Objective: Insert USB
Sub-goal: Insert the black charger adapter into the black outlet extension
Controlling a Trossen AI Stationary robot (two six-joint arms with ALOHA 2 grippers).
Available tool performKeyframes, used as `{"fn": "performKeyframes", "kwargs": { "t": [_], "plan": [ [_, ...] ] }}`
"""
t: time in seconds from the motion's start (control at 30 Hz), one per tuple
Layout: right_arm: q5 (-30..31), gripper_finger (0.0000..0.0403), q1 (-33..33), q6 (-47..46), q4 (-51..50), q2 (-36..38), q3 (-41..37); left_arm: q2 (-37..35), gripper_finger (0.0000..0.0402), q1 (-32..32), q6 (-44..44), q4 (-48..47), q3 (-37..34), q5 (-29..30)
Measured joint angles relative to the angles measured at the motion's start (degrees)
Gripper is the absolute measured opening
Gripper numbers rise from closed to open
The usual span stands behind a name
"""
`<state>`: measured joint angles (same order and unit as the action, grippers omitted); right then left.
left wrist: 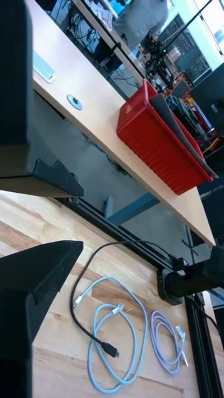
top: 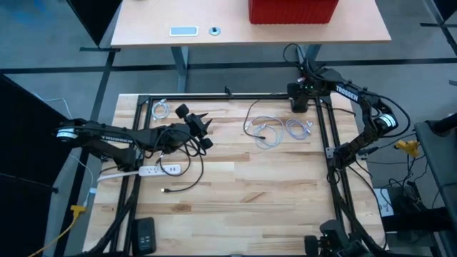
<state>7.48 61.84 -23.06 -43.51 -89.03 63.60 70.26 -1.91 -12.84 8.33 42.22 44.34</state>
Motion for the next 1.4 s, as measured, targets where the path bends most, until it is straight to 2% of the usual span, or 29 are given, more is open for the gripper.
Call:
{"fn": "performKeyframes", "kwargs": {
  "t": [0.37,0.5,0.6,0.87,1.17,1.4],
  "plan": [
    [-1.4,0.0263,-0.2,0.5,-1.7,5.7,-0.5,0.0,0.012,0.0,0.0,0.0,0.0,-1.9],
    [-1.0,0.0301,-0.1,0.0,-0.8,5.7,-0.6,0.0,0.0123,0.0,0.3,-0.1,0.0,-2.1],
    [-0.4,0.0314,-0.1,-0.5,-0.2,5.3,-0.7,0.0,0.0119,0.0,0.5,-0.1,0.0,-2.1],
    [-0.2,0.0299,-0.1,-0.5,0.9,5.6,-1.2,0.0,0.0106,0.0,0.9,-0.4,0.0,-3.1],
    [0.4,0.0289,-0.1,-0.3,1.9,6.4,-1.1,0.0,0.0115,0.0,0.8,-0.4,0.0,-3.1],
    [3.2,0.0286,-0.9,-0.2,2.1,6.7,-1.1,0.0,0.0112,0.0,0.7,-1.8,0.0,-3.0]
  ]
}}
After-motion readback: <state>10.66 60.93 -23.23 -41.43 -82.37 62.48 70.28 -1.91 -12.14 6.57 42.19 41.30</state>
